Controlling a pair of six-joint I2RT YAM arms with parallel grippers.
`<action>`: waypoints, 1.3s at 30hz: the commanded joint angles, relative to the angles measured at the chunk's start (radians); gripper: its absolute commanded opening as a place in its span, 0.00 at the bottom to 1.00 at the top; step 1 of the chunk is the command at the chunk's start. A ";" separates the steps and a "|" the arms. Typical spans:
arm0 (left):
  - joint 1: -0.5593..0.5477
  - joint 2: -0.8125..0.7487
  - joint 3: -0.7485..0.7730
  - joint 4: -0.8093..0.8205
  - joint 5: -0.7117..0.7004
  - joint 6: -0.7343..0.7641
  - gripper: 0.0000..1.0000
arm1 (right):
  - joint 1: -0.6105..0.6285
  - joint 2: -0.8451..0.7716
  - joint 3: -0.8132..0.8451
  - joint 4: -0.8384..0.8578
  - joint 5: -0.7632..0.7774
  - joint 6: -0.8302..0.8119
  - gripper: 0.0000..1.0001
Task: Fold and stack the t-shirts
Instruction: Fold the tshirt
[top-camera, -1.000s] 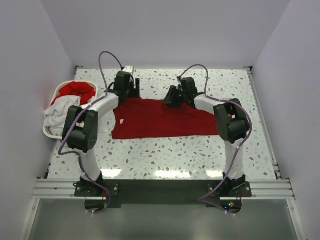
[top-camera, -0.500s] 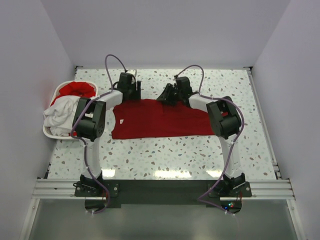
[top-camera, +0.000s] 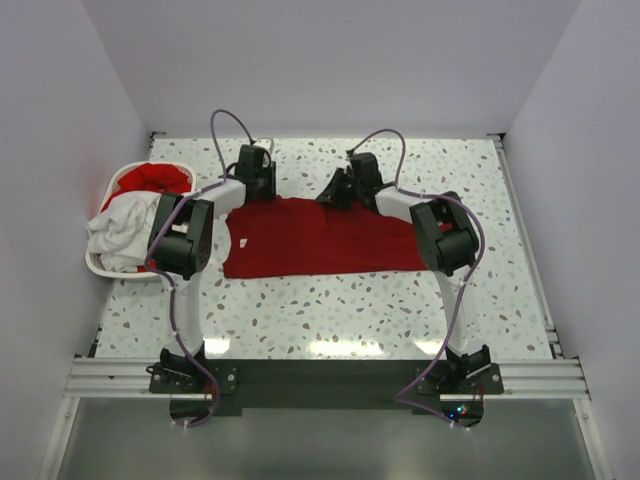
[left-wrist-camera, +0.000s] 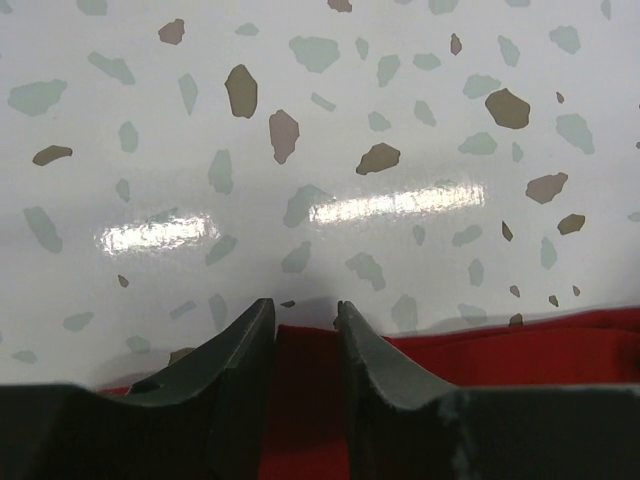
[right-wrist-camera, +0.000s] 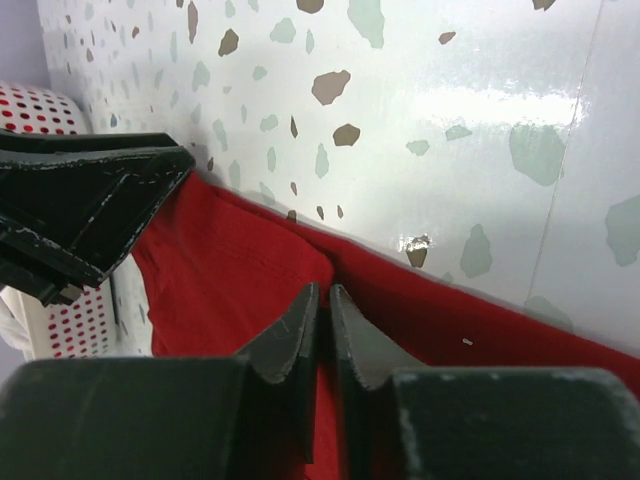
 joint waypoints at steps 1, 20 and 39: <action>0.012 -0.005 0.038 0.049 0.019 -0.009 0.35 | 0.006 -0.002 0.050 0.018 0.008 -0.025 0.09; 0.012 -0.194 -0.116 0.173 -0.010 0.016 0.00 | 0.009 -0.118 0.013 -0.025 -0.040 -0.189 0.00; 0.012 -0.441 -0.392 0.206 0.019 -0.013 0.00 | 0.036 -0.203 -0.067 -0.106 -0.155 -0.445 0.00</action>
